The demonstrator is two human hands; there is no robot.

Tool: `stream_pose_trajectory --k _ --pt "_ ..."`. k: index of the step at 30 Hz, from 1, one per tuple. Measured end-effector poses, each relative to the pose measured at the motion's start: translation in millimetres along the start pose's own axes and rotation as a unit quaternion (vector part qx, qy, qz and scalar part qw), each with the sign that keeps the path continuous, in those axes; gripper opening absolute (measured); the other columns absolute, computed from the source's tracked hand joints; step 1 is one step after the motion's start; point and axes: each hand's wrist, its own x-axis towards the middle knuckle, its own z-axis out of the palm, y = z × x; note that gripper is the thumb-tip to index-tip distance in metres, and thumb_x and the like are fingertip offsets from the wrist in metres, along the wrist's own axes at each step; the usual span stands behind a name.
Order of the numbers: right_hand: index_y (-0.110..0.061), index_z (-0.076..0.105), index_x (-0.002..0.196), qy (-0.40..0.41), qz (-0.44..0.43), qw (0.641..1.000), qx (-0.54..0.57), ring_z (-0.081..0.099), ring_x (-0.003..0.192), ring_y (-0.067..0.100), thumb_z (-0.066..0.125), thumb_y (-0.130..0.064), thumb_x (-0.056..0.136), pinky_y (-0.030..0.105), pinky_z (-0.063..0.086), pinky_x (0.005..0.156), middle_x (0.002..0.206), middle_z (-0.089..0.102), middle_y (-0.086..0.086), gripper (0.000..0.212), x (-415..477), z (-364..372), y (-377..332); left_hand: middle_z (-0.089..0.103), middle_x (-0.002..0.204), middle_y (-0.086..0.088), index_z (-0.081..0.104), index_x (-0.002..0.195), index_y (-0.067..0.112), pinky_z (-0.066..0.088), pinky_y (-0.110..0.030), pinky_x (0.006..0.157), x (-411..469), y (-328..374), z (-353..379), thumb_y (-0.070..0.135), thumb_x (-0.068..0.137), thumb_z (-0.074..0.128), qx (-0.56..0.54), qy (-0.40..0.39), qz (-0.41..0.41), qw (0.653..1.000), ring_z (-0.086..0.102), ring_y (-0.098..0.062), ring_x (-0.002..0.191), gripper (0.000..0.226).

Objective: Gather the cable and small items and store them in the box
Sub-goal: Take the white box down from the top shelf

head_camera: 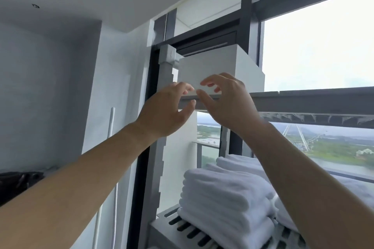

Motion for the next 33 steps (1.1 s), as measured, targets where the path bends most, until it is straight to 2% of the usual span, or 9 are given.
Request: stream_pose_trajectory --k 6,10,14,16,20,24,28,31,33 --pt "-0.02 0.064 0.1 0.037 0.003 0.998 -0.059 0.055 0.081 0.01 0.061 -0.032 0.084 0.025 0.046 0.073 0.102 0.063 -0.002 0.021 40.3 14.1 13.1 0.059 0.115 0.008 0.05 0.116 0.026 0.04 -0.022 0.08 49.3 -25.9 18.8 0.038 0.09 0.048 -0.037 0.024 0.03 0.999 0.05 -0.002 0.096 0.029" --pt "-0.019 0.063 0.102 0.021 0.008 0.995 -0.102 0.058 0.082 0.013 0.06 -0.032 0.085 0.031 0.051 0.076 0.105 0.063 0.0 0.021 67.4 20.1 17.5 0.059 0.117 0.009 0.05 0.117 0.028 0.045 -0.03 0.087 83.7 -36.1 24.0 0.04 0.09 0.05 -0.062 0.019 0.041 0.997 0.053 -0.006 0.101 0.029" --pt "-0.02 0.064 0.098 0.049 -0.005 0.99 -0.13 0.052 0.081 0.008 0.06 -0.03 0.085 0.022 0.042 0.071 0.101 0.063 -0.002 0.018 96.7 20.1 17.3 0.059 0.115 0.01 0.05 0.115 0.028 0.046 -0.032 0.088 111.5 -46.7 23.7 0.038 0.089 0.05 -0.083 0.035 0.06 0.994 0.052 -0.005 0.1 0.028" --pt "-0.019 0.064 0.097 0.053 -0.007 0.987 -0.153 0.054 0.08 0.01 0.06 -0.031 0.085 0.023 0.04 0.07 0.1 0.063 -0.001 0.017 109.2 19.6 16.9 0.058 0.114 0.01 0.05 0.115 0.028 0.045 -0.029 0.086 123.2 -51.7 25.4 0.038 0.089 0.049 -0.082 0.037 0.067 0.994 0.051 -0.006 0.1 0.028" --pt "-0.019 0.063 0.101 0.033 0.013 0.98 -0.197 0.056 0.092 0.017 0.06 -0.03 0.085 0.026 0.042 0.077 0.107 0.062 0.0 0.02 123.0 17.7 23.3 0.057 0.118 0.007 0.049 0.118 0.027 0.042 -0.025 0.084 141.8 -60.7 34.5 0.038 0.089 0.049 -0.089 0.028 0.063 0.994 0.052 -0.009 0.104 0.031" --pt "-0.02 0.061 0.106 -0.003 0.025 0.971 -0.238 0.052 0.106 0.018 0.058 -0.03 0.086 0.027 0.037 0.088 0.116 0.059 -0.001 0.022 125.2 24.1 32.1 0.054 0.126 0.002 0.047 0.123 0.023 0.042 -0.03 0.088 156.6 -66.9 47.2 0.039 0.089 0.048 -0.097 0.009 0.055 0.994 0.05 -0.013 0.111 0.037" --pt "-0.018 0.06 0.11 -0.034 0.027 0.962 -0.269 0.048 0.112 0.021 0.056 -0.026 0.087 0.029 0.034 0.093 0.121 0.055 0.0 0.024 128.3 33.4 38.3 0.046 0.135 -0.002 0.045 0.127 0.016 0.036 -0.027 0.088 168.7 -68.6 55.1 0.035 0.088 0.052 -0.091 0.007 0.066 0.994 0.045 -0.018 0.119 0.044" --pt "-0.018 0.059 0.112 -0.04 0.031 0.956 -0.289 0.042 0.117 0.021 0.056 -0.026 0.087 0.029 0.03 0.093 0.124 0.051 0.001 0.026 131.4 36.5 39.9 0.042 0.141 -0.003 0.039 0.133 0.013 0.037 -0.036 0.099 175.0 -68.3 56.9 0.032 0.088 0.05 -0.084 -0.035 0.062 0.994 0.039 -0.023 0.127 0.05" --pt "-0.017 0.058 0.112 -0.041 0.034 0.955 -0.293 0.041 0.12 0.022 0.056 -0.027 0.087 0.031 0.031 0.096 0.127 0.05 0.002 0.027 132.0 36.0 39.9 0.051 0.131 -0.007 0.043 0.127 0.011 0.042 -0.047 0.095 179.1 -66.7 56.4 0.031 0.088 0.048 -0.071 -0.064 0.046 0.994 0.042 -0.027 0.12 0.044"
